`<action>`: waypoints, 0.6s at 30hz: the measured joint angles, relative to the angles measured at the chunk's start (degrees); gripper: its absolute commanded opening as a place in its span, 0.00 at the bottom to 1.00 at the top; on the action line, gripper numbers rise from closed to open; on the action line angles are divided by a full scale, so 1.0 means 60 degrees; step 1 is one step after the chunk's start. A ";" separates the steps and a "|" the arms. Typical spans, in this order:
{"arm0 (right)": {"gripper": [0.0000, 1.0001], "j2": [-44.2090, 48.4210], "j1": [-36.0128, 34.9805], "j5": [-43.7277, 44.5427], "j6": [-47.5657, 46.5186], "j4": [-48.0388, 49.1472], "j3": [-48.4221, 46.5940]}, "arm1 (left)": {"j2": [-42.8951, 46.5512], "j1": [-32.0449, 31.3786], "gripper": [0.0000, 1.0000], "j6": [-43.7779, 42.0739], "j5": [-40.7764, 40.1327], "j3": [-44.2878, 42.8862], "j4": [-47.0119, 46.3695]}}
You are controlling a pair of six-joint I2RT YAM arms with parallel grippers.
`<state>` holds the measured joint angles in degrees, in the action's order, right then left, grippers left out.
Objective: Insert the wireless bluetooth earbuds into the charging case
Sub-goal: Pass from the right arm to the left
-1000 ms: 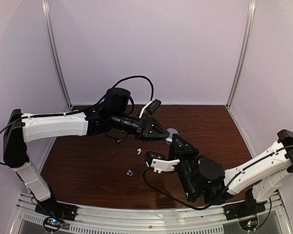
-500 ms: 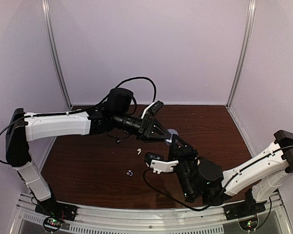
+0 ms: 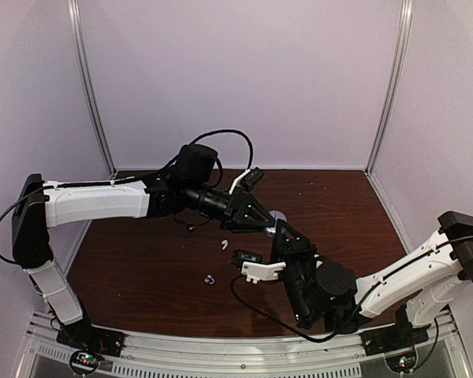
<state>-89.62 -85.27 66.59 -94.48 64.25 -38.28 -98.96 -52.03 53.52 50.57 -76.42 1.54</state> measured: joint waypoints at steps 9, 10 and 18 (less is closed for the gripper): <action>0.73 0.0022 0.0007 -0.0102 0.0018 0.0015 0.0022 | 0.0004 0.0004 0.18 -0.0109 0.0080 0.0000 -0.0302; 0.77 0.0040 0.0011 -0.0120 0.0029 -0.0007 0.0040 | 0.0007 0.0011 0.18 -0.0120 0.0091 0.0004 -0.0364; 0.99 0.0692 0.0022 -0.0222 0.0597 -0.0568 0.0291 | 0.0262 0.0251 0.15 -0.0226 0.0066 0.0302 -0.0834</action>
<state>-85.47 -85.14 65.25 -90.89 60.84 -36.53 -97.38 -50.52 52.16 50.96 -74.61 -3.46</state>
